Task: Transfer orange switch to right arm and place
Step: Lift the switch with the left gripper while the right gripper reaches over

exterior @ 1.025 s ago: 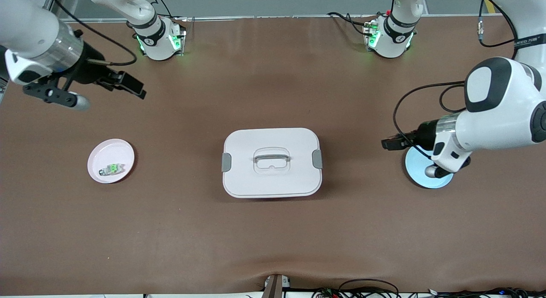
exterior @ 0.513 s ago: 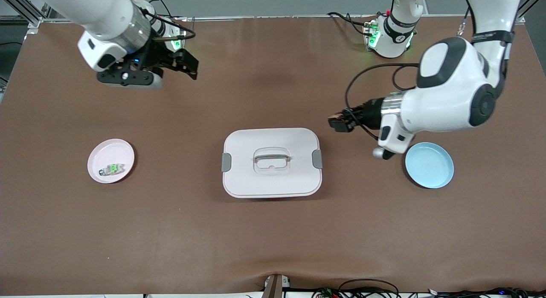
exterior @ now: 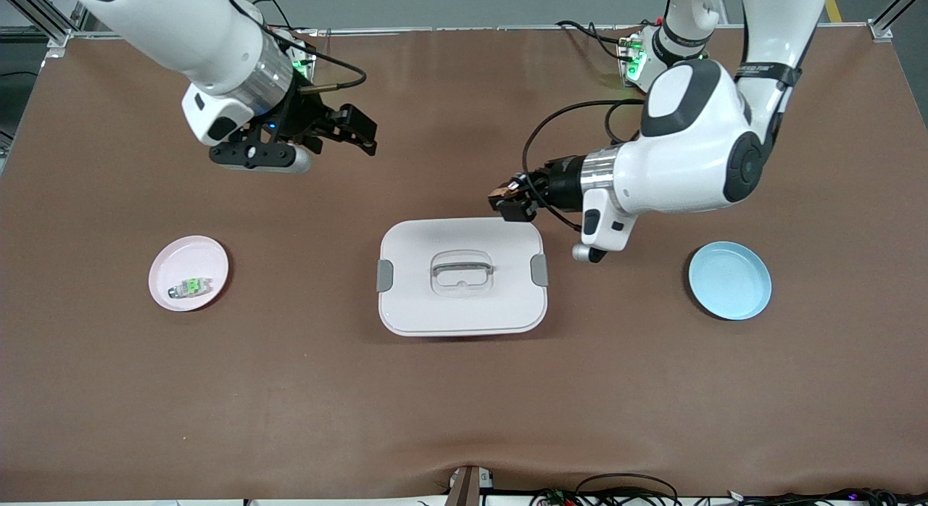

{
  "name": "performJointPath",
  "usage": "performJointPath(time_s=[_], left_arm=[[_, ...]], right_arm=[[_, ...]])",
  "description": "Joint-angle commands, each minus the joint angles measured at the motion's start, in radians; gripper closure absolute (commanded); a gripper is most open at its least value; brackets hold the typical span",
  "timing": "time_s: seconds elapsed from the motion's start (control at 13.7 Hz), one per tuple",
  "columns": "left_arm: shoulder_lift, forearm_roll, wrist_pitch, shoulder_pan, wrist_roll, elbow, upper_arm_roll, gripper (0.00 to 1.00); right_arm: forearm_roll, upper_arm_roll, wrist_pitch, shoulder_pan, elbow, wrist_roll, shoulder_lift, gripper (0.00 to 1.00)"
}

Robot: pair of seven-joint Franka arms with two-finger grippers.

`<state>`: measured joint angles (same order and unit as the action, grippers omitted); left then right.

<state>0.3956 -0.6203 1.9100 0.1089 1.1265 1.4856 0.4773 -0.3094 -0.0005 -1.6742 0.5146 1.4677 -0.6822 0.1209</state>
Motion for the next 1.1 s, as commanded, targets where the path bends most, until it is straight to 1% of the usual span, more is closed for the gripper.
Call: performJointPath(time_s=[0.0, 0.07, 0.22, 0.37, 0.51, 0.81, 1.03], left_arm=[[0.046, -0.03, 0.05, 0.049, 0.099, -0.054, 0.001, 0.91], [0.063, -0.03, 0.072, 0.064, 0.131, -0.067, 0.001, 0.92], [0.072, -0.033, 0.112, 0.083, 0.186, -0.068, 0.001, 0.92], [0.083, -0.036, 0.142, 0.104, 0.223, -0.07, 0.003, 0.92], [0.094, -0.071, 0.175, 0.129, 0.239, -0.068, 0.001, 0.92], [0.101, -0.084, 0.181, 0.147, 0.257, -0.07, 0.003, 0.92], [0.101, -0.084, 0.201, 0.164, 0.28, -0.07, 0.001, 0.94]], right_arm=[[-0.031, -0.009, -0.094, 0.053, 0.058, -0.072, -0.02, 0.0], [-0.062, -0.01, -0.139, 0.065, 0.075, -0.13, -0.023, 0.0], [-0.074, -0.009, -0.208, 0.088, 0.098, -0.198, -0.027, 0.0], [-0.074, -0.01, -0.303, 0.104, 0.149, -0.212, -0.044, 0.0], [-0.074, -0.009, -0.396, 0.105, 0.216, -0.212, -0.069, 0.0], [-0.073, -0.01, -0.482, 0.104, 0.255, -0.198, -0.069, 0.0], [-0.063, -0.01, -0.509, 0.108, 0.293, -0.134, -0.07, 0.0]])
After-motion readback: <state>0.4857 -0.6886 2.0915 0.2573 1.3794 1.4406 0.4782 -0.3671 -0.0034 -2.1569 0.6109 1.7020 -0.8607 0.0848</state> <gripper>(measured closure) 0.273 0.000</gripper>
